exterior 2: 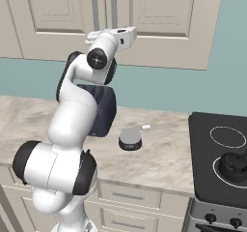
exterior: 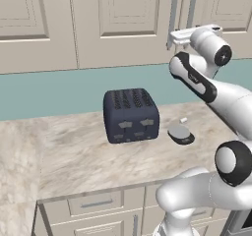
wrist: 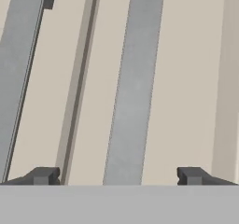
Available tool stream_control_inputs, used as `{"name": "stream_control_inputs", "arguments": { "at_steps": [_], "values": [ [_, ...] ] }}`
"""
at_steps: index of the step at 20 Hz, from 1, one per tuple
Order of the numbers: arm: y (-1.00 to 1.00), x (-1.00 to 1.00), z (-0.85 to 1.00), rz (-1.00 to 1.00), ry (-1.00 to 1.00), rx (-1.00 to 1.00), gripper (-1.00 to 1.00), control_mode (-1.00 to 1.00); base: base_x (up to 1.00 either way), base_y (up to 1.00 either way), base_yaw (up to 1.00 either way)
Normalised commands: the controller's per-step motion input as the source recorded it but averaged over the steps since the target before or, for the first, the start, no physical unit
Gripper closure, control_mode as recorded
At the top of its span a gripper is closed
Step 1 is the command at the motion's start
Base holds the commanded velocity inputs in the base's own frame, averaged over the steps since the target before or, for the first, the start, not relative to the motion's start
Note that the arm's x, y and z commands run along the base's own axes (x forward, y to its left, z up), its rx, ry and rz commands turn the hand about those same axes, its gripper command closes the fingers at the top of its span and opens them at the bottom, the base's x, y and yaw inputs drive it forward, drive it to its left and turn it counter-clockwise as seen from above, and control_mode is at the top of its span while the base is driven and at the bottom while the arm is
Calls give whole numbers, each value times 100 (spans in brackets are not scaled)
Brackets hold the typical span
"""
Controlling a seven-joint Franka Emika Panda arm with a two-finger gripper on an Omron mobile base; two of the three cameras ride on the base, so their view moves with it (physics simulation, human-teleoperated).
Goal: Pick the pan from the cabinet and place it on the stove. Then turn on the stove burner for the pan.
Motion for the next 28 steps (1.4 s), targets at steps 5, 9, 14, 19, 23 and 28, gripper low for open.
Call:
{"name": "stream_control_inputs", "arguments": {
  "at_steps": [5, 9, 14, 19, 23, 28],
  "values": [
    [21, 45, -7, -3, 4, 0, 100, -100, 0, 0, 0],
    [31, 39, -4, -3, 0, 0, 100, -100, 0, 0, 0],
    [25, 23, -4, -2, 0, 0, 100, -100, 0, 0, 0],
    [6, 1, 0, 0, 2, -3, 100, -100, 0, 0, 0],
    [-7, -6, 0, 0, 4, -5, 100, -100, 0, 0, 0],
    [-26, -23, 0, 0, 4, -8, 100, -100, 0, 0, 0]
  ]
}}
